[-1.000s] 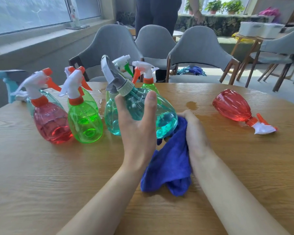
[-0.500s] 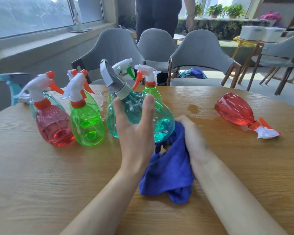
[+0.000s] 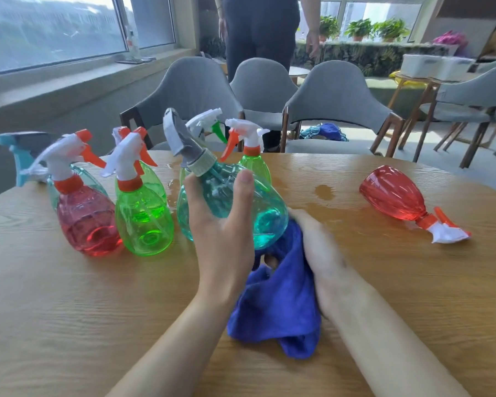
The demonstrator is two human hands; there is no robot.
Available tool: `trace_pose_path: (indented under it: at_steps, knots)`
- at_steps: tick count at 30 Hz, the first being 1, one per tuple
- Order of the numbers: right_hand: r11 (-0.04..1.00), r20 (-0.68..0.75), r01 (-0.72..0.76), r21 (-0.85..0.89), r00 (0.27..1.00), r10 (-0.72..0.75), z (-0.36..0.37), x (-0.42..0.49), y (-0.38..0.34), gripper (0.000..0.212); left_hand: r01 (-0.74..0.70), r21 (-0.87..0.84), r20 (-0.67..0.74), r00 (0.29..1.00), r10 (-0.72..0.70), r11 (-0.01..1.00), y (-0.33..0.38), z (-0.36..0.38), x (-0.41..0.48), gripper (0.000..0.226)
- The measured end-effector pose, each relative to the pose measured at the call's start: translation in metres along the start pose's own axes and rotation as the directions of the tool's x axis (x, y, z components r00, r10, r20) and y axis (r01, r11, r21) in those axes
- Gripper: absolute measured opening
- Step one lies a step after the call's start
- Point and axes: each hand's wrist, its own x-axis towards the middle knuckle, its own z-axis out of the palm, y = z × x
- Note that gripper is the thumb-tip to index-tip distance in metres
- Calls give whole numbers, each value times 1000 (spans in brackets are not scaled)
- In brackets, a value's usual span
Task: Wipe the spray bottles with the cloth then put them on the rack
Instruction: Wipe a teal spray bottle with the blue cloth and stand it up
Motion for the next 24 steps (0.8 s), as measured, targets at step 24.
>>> trace_pose_path:
  at_steps: [24]
  knots:
    - [713, 10, 515, -476, 814, -581, -13, 2, -10, 33, 6, 230, 468, 876, -116, 973, -11, 0, -11, 24]
